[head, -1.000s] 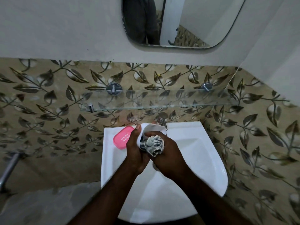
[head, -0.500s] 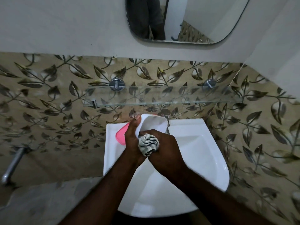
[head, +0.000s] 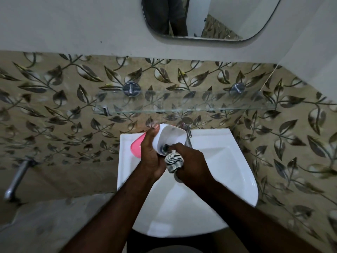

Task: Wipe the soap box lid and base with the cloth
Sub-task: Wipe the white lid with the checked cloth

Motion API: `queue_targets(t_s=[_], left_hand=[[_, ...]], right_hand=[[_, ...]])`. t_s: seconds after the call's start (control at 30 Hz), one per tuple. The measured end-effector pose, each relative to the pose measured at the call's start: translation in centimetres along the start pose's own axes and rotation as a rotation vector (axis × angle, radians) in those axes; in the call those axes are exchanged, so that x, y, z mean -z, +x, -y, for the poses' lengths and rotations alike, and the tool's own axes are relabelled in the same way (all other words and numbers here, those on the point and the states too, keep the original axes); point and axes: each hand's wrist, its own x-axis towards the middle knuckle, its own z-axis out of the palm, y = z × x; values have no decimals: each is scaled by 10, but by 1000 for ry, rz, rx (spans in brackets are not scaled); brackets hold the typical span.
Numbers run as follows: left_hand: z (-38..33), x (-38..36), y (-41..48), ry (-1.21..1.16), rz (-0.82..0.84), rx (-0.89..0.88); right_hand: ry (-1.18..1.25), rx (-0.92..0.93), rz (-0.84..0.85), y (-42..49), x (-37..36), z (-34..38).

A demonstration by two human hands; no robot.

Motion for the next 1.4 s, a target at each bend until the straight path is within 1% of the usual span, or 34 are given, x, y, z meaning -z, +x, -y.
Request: queue_targets(t_s=[0.07, 0.13, 0.2, 0.23, 0.3, 0.37, 0.4, 0.43, 0.5, 0.57, 0.63, 0.67, 0.73, 0.77, 0.8, 0.87, 0.93, 1.03, 1.1, 1.17, 1.2, 1.27, 1.3, 1.37, 1.4], left_hand=[[3, 0, 0, 9, 23, 12], [3, -2, 1, 17, 22, -2], [0, -6, 1, 18, 31, -47], [-1, -8, 1, 16, 28, -67], [-4, -9, 4, 6, 11, -57], [-3, -7, 4, 32, 14, -29], [-1, -5, 4, 46, 1, -24], [1, -3, 3, 59, -11, -15], [0, -3, 2, 71, 31, 15], [-4, -3, 2, 50, 44, -7], [-9, -3, 6, 37, 10, -39], [-11, -5, 7, 33, 0, -42], [-10, -5, 7, 44, 1, -37], [-9, -4, 7, 50, -3, -32], [-8, -2, 7, 55, 4, -21], [-9, 0, 5, 87, 40, 18], [-11, -1, 3, 85, 42, 51], [-16, -10, 5, 64, -42, -15], [-18, -14, 8, 72, -41, -40], [-18, -13, 8, 80, -14, -28], [-17, -12, 10, 81, 9, -14], [-16, -13, 10, 46, 34, 13], [-16, -13, 12, 16, 7, -9], [-20, -12, 15, -3, 0, -73], [-23, -12, 14, 2, 24, -80]], right_hand=[[-21, -73, -16, 1, -1, -3], [74, -104, -97, 2, -8, 8], [184, -63, -142, 2, -14, 16], [191, -25, -147, 1, -13, 16], [107, 24, -124, 0, -8, 6], [5, -54, -63, 2, -3, -1], [-8, -99, -58, 2, -3, -1], [14, -120, -80, 3, -6, 2], [139, -115, -145, 5, -12, 15], [197, -51, -150, 5, -14, 24], [96, 38, -115, 7, -8, 20], [34, 48, -82, 8, -3, 14], [-62, -25, -18, 11, 2, 6], [-86, -53, -24, 11, 1, 6], [-65, -65, -58, 12, -2, 9], [100, -59, -141, 12, -10, 22], [205, -16, -166, 10, -14, 28], [122, 32, -114, 9, -8, 16], [7, -28, -75, 15, -3, 9], [-52, -77, -137, 21, -3, 14], [-12, -71, -167, 22, -4, 19], [151, -19, -172, 22, -6, 30], [185, 40, -160, 20, -5, 32], [118, 153, -129, 18, 0, 24], [59, 174, -98, 19, 5, 16]])
